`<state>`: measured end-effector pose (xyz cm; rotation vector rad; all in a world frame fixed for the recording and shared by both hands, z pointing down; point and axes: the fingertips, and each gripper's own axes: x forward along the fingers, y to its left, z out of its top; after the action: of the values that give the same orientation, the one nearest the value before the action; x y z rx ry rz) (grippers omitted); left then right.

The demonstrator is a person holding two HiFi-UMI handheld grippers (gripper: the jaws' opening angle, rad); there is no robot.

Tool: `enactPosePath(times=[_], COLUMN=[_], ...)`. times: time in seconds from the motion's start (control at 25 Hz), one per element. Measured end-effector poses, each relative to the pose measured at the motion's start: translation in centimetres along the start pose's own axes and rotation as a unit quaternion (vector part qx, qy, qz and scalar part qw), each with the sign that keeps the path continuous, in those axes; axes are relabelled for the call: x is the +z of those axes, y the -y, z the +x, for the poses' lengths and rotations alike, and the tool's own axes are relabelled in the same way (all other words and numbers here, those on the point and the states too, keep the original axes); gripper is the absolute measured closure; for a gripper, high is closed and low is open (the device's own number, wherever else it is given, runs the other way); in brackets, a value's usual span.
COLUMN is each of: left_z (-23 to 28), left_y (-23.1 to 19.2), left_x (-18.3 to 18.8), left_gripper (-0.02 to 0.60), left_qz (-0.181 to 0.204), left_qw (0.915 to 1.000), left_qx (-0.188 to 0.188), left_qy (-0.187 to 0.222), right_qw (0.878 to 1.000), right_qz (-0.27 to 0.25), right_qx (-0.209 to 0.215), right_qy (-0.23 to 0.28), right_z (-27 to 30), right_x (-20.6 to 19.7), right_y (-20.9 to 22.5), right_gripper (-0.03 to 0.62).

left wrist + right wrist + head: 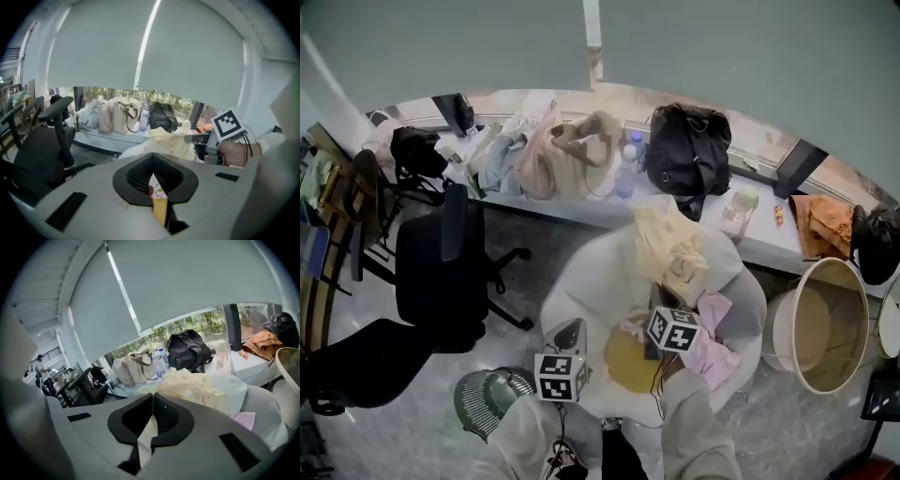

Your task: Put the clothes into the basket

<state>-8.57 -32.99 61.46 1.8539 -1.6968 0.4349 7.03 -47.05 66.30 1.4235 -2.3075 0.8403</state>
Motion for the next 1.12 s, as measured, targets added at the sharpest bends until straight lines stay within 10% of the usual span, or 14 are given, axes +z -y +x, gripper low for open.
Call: enactPosePath(times=[0.48, 1.12], left_z=[-9.8, -26.6], left_y=[3.7, 3.2], left_x=[10.3, 7.5], left_gripper=[0.578, 0.578], left_qz=[0.017, -0.039], left_qw=[0.9971, 0.9926], left_qx=[-0.006, 0.03], left_qy=[0.073, 0.111], right_qw=[0.997, 0.992], right_qz=[-0.026, -0.018], right_qx=[0.013, 0.114], right_qy=[0.07, 0.049], right_z=[-11.6, -27.1], right_x=[13.8, 9.4], right_y=[-2.6, -16.6], right_gripper=[0.569, 0.569])
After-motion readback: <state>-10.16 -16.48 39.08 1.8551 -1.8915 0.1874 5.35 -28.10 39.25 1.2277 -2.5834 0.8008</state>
